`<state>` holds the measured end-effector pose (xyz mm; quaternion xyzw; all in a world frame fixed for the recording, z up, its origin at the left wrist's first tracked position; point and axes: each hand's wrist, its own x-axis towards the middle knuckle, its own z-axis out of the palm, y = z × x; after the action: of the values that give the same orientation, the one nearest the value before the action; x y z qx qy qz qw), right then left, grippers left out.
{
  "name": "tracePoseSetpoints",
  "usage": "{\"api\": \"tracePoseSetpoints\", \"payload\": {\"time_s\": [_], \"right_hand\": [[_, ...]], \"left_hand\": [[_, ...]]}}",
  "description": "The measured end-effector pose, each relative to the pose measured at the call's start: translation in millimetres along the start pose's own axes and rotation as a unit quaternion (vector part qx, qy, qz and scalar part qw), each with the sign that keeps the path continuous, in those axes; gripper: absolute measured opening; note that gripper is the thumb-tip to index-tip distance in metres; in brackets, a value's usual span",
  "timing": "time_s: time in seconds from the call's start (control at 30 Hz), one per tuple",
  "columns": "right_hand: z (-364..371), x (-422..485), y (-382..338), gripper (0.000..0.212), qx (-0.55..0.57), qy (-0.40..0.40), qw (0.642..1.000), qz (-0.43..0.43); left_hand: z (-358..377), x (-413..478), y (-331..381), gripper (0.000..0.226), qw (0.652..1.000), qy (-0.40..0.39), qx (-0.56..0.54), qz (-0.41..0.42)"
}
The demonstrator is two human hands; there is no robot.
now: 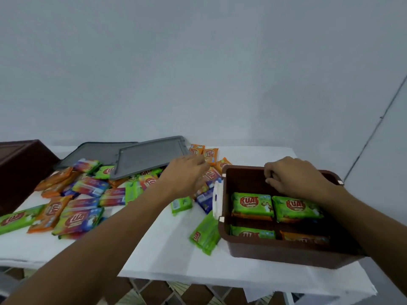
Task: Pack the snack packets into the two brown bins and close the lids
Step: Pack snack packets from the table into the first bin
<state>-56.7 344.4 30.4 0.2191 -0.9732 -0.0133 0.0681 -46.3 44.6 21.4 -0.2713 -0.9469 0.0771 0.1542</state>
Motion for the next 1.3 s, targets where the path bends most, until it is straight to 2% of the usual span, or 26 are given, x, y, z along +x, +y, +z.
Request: {"api": "tracePoseSetpoints", "payload": {"time_s": [0.07, 0.17, 0.3, 0.4, 0.47, 0.57, 0.63, 0.7, 0.8, 0.9, 0.97, 1.07, 1.2, 1.3], "right_hand": [[-5, 10, -24, 0.007, 0.011, 0.009, 1.000, -0.005], [-10, 35, -75, 0.006, 0.023, 0.029, 0.999, -0.023], [-7, 77, -154, 0.012, 0.058, 0.001, 0.997, -0.044], [17, 104, -195, 0.025, 0.057, -0.088, 0.994, -0.029], [42, 115, -214, 0.042, 0.059, -0.136, 0.989, -0.010], [66, 118, -232, 0.064, 0.052, -0.158, 0.986, 0.015], [71, 120, -241, 0.063, 0.039, -0.153, 0.987, 0.027], [73, 121, -249, 0.061, 0.057, -0.138, 0.988, 0.048], [79, 120, -261, 0.044, 0.094, -0.089, 0.988, 0.079], [84, 120, -272, 0.026, 0.146, -0.058, 0.980, 0.126], [81, 122, -274, 0.034, 0.194, -0.057, 0.966, 0.161], [70, 127, -270, 0.060, 0.258, -0.092, 0.944, 0.183], [49, 131, -262, 0.043, 0.155, -0.186, 0.964, 0.113], [27, 128, -257, 0.030, 0.172, -0.211, 0.956, 0.105]], "left_hand": [[5, -22, -25, 0.026, 0.998, -0.038, 0.005, -0.043], [20, -60, -65, 0.038, 0.987, -0.112, -0.010, -0.112], [57, -104, -105, 0.063, 0.974, -0.194, -0.067, -0.096], [76, -120, -116, 0.065, 0.986, -0.142, -0.062, -0.068], [81, -126, -124, 0.064, 0.993, -0.103, -0.041, -0.048], [82, -130, -135, 0.072, 0.992, -0.109, -0.046, -0.047], [79, -131, -149, 0.071, 0.986, -0.130, -0.086, -0.052], [79, -131, -169, 0.060, 0.978, -0.165, -0.122, -0.036], [78, -129, -187, 0.047, 0.959, -0.242, -0.148, -0.025], [78, -128, -189, 0.049, 0.955, -0.237, -0.177, -0.019], [77, -128, -187, 0.053, 0.958, -0.218, -0.183, -0.028], [76, -128, -189, 0.054, 0.963, -0.184, -0.186, -0.058], [63, -127, -193, 0.035, 0.947, -0.183, -0.246, -0.092], [52, -126, -195, 0.032, 0.946, -0.195, -0.238, -0.106]]}}
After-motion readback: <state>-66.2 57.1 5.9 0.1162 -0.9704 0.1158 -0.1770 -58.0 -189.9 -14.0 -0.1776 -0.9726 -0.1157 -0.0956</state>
